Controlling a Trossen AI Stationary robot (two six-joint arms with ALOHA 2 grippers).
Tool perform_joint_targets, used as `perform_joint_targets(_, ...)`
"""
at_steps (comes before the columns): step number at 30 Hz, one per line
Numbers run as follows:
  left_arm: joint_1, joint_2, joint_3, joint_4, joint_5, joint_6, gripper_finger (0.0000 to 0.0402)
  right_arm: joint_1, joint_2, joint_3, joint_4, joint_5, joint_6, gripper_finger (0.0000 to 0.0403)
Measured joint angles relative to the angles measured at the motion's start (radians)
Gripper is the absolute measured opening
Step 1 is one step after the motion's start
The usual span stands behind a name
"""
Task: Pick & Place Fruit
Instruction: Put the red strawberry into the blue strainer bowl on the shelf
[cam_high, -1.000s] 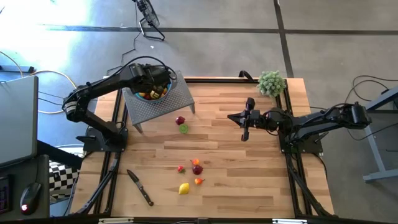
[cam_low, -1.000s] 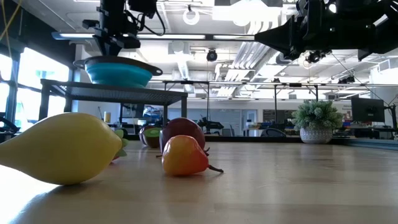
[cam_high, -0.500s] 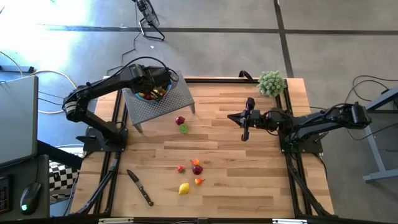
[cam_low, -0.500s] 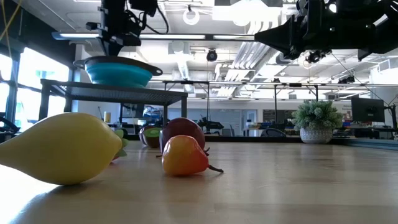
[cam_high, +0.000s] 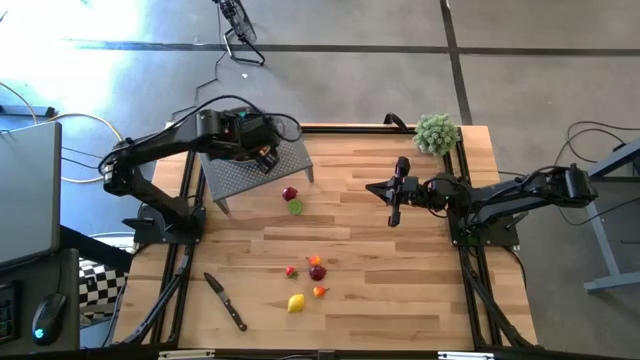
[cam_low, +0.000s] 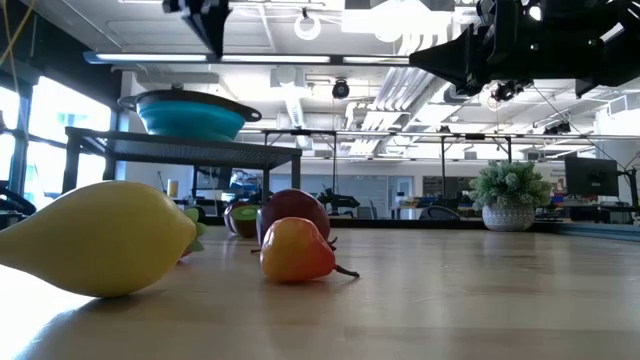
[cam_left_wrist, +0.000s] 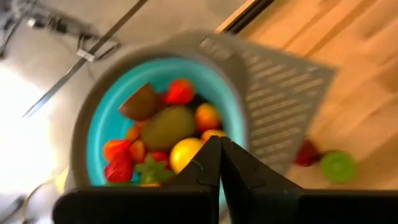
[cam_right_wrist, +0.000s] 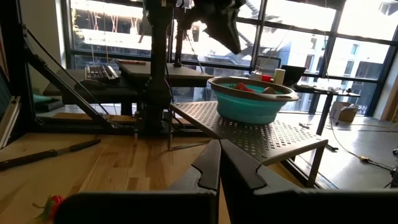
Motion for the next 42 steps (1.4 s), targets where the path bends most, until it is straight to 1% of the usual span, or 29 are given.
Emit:
perform_joint_targets(5, -0.087, 0.000, 0.037, 0.032, 0.006, -0.001, 0.0003, 0.000, 0.000, 0.000, 0.000, 0.000, 0.000, 0.0003)
perform_joint_targets(8, -0.148, 0.000, 0.035, 0.032, 0.031, -0.001, 0.0003, 0.000, 0.000, 0.000, 0.000, 0.000, 0.000, 0.0003)
perform_joint_targets(10, -0.205, 0.000, 0.013, 0.060, 0.032, -0.002, 0.0003, 0.000, 0.000, 0.000, 0.000, 0.000, 0.000, 0.0003)
perform_joint_targets(15, -0.348, 0.000, -0.074, 0.193, 0.017, 0.024, 0.0003, 0.000, 0.000, 0.000, 0.001, 0.000, 0.000, 0.0002)
perform_joint_targets(19, -0.436, 0.000, -0.146, 0.266, -0.040, 0.029, 0.0003, 0.000, 0.000, 0.000, 0.000, 0.000, 0.000, 0.0002)
perform_joint_targets(24, -0.505, 0.000, -0.274, 0.318, -0.152, 0.029, 0.0003, 0.000, 0.000, 0.000, 0.000, 0.000, 0.001, 0.0002)
perform_joint_targets(27, -0.519, -0.012, -0.353, 0.359, -0.159, -0.002, 0.0003, 0.000, 0.000, 0.000, 0.000, 0.000, 0.001, 0.0002)
perform_joint_targets(32, -0.519, -0.019, -0.475, 0.538, -0.102, 0.007, 0.0003, 0.000, 0.000, 0.000, -0.001, -0.001, 0.001, 0.0002)
perform_joint_targets(34, -0.518, -0.021, -0.521, 0.666, -0.075, 0.048, 0.0003, 0.000, 0.000, 0.000, -0.001, -0.001, 0.001, 0.0002)
perform_joint_targets(38, -0.518, -0.020, -0.607, 0.857, -0.005, 0.140, 0.0003, 0.000, 0.000, 0.000, -0.001, -0.001, 0.001, 0.0002)
perform_joint_targets(42, -0.518, -0.021, -0.671, 1.000, 0.069, 0.166, 0.0003, 0.000, 0.000, 0.000, -0.002, -0.001, 0.001, 0.0002)
